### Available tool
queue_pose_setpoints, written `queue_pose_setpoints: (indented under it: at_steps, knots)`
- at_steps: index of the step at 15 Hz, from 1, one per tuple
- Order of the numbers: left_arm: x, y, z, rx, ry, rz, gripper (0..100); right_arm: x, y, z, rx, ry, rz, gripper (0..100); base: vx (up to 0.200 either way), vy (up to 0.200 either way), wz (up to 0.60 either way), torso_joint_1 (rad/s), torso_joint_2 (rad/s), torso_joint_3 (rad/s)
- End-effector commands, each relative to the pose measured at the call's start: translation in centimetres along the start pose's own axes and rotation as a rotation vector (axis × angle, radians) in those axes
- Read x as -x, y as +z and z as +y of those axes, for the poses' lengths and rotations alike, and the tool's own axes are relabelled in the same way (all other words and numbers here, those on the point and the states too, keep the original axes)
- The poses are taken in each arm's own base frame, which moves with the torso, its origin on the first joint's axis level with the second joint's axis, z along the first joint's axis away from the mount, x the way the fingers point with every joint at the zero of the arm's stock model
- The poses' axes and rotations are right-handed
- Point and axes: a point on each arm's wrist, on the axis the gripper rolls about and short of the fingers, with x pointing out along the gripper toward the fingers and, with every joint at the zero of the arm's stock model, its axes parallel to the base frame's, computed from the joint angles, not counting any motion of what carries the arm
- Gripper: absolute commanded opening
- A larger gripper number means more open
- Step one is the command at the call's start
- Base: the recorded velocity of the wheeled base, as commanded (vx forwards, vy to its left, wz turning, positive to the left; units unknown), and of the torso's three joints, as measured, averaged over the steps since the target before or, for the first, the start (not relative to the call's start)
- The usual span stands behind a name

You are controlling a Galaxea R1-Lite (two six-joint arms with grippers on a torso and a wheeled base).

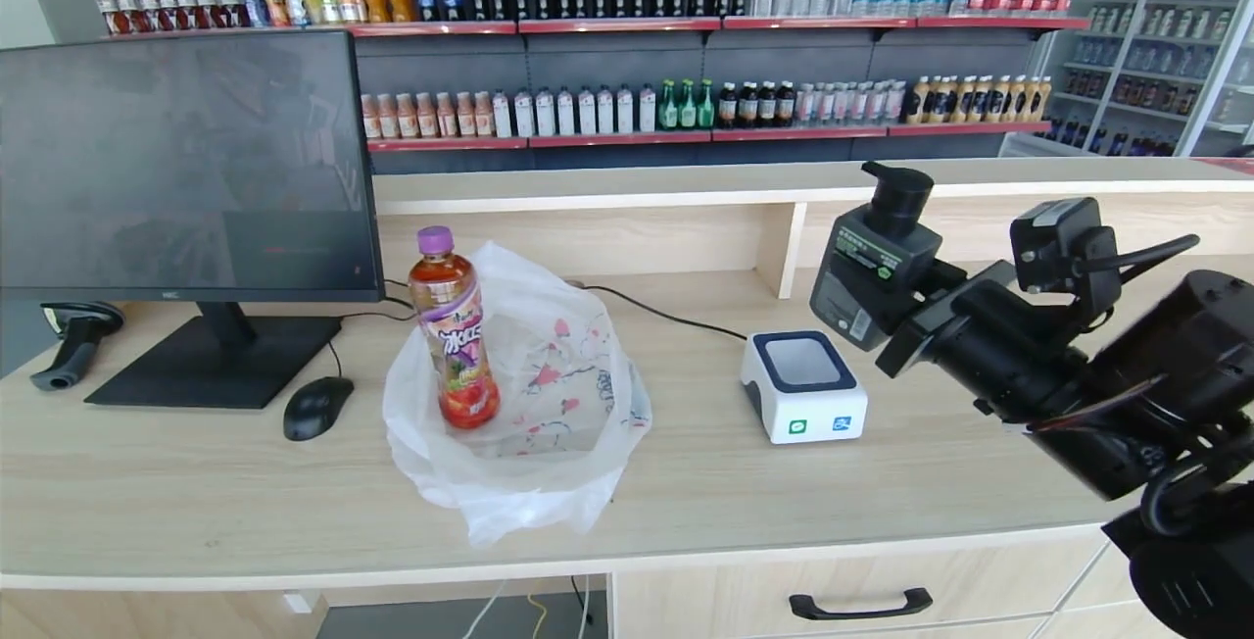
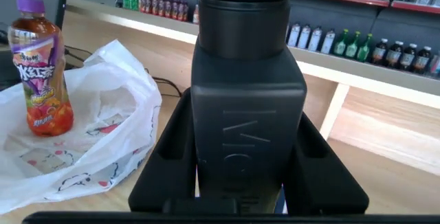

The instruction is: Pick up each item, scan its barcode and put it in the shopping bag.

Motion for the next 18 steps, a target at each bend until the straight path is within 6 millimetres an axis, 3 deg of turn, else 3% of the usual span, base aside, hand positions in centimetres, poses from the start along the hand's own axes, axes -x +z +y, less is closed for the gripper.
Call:
queue_pose_setpoints:
  at_steps: [1, 5, 11, 18]
  knots:
    - [0.0, 0.0, 0.0, 0.000, 0.000, -0.001, 0, -2.1, -1.2, -0.2, 0.061, 0.004, -0.007, 0, 0.000, 0.000, 0.00, 0.000, 0.00, 0.000]
    - [0.0, 0.0, 0.0, 0.000, 0.000, -0.001, 0, -2.5, -2.6, 0.1, 0.347, 0.154, -0.019, 0, 0.000, 0.000, 0.00, 0.000, 0.00, 0.000]
    - [0.0, 0.0, 0.0, 0.000, 0.000, -0.001, 0, -3.3, -4.8, 0.4, 0.554, 0.267, -0.040, 0, 0.000, 0.000, 0.00, 0.000, 0.00, 0.000]
    - [0.0, 0.0, 0.0, 0.000, 0.000, -0.001, 0, -3.0, -6.9, -1.5, 0.652, 0.377, -0.060, 0, 0.000, 0.000, 0.00, 0.000, 0.00, 0.000]
